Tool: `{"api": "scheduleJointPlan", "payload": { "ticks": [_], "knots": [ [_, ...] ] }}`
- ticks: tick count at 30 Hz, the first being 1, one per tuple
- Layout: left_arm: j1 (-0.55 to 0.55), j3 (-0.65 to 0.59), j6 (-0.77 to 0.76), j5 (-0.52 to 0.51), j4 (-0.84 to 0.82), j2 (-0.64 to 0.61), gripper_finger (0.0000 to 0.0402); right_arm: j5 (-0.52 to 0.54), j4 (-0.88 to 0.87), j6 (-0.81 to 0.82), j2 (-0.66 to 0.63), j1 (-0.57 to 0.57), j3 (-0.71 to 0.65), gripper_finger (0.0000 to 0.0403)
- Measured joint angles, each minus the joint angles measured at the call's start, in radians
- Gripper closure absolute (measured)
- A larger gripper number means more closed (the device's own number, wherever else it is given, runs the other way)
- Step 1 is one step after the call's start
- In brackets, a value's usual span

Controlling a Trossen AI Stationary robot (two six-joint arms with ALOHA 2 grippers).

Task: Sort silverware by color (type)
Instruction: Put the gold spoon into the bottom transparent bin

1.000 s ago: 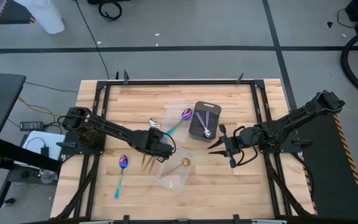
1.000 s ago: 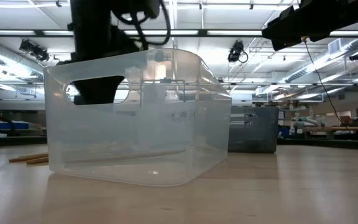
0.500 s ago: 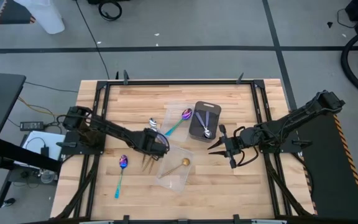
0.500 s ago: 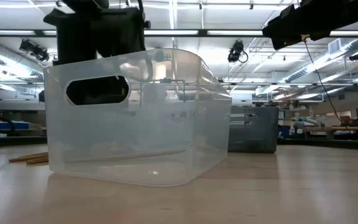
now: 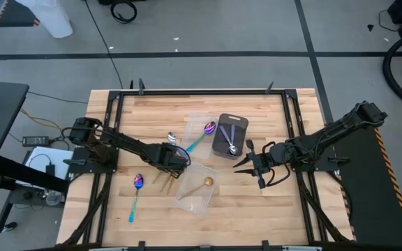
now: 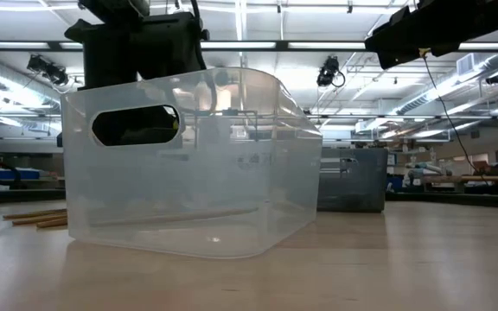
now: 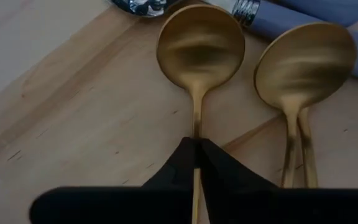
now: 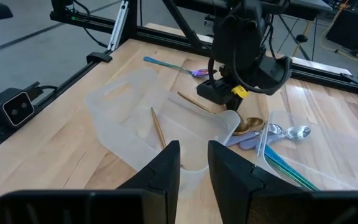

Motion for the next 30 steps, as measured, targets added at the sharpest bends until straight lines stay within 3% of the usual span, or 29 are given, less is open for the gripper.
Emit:
{"api": "scheduleJointPlan", "payload": {
  "ticks": [11,24,30],
  "knots": [
    [-0.001,0.012,0.002,0.011,-0.017,-0.02,0.0387,0.0,0.0,0.0,0.0,0.0,0.0,0.0309],
    [-0.002,0.024,0.002,-0.002,-0.004,-0.158,0.0387,0.001,-0.002,0.0,0.0,0.0,0.0,0.0309],
    [-0.016,0.025,0.018,-0.004,0.078,-0.221,0.0387,0.002,-0.002,0.0,0.0,0.0,0.0,0.0309]
  ]
}}
